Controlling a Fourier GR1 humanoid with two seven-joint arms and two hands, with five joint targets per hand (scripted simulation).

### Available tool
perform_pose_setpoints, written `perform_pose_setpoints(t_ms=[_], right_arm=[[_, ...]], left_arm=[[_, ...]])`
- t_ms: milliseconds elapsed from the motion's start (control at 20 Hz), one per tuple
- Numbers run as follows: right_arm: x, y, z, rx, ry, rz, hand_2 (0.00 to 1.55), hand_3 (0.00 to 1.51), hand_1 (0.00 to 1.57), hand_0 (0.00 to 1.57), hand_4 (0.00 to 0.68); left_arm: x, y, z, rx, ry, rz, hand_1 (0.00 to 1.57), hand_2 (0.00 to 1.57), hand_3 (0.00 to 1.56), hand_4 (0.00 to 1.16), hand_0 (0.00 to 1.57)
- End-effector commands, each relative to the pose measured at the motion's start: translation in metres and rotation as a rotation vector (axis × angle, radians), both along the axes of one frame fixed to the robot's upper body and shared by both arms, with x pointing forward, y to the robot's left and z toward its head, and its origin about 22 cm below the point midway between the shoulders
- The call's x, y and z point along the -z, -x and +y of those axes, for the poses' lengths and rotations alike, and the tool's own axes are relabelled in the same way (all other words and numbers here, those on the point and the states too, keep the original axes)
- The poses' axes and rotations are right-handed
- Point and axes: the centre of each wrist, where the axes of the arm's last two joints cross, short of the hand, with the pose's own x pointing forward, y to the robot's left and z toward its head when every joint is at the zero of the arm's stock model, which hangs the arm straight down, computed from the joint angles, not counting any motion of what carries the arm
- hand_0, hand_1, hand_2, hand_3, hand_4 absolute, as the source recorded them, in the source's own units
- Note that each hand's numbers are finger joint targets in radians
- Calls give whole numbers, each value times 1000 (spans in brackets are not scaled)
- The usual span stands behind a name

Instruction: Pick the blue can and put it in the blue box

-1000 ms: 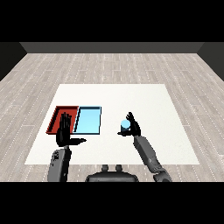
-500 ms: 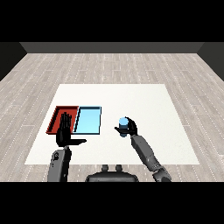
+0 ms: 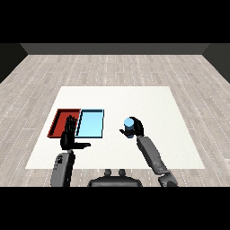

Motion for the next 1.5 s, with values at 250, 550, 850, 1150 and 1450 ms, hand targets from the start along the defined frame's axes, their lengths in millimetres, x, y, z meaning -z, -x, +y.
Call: perform_pose_setpoints(t_ms=[250, 550, 850, 1150, 1450], right_arm=[[-51, -4, 13, -44, 12, -124, 1457, 1405, 1502, 1502, 648], [-85, -17, 27, -70, -21, -249, 1444, 1421, 1440, 1440, 665], [-82, -10, 25, -70, -11, -239, 1451, 1424, 1432, 1432, 661], [-91, -24, 29, -113, -18, -275, 1425, 1403, 1424, 1424, 652], [-96, -13, 40, -127, -9, -275, 1444, 1411, 1422, 1422, 661]], left_arm=[[9, -6, -47, 65, -13, 77, 0, 0, 0, 0, 0], [9, -21, -54, 148, -2, 113, 0, 0, 0, 0, 0], [20, -22, -78, 164, -33, 140, 0, 0, 0, 0, 0], [32, -22, -101, 194, -24, 152, 0, 0, 0, 0, 0], [19, -31, -111, 203, -80, 161, 0, 0, 0, 0, 0]])
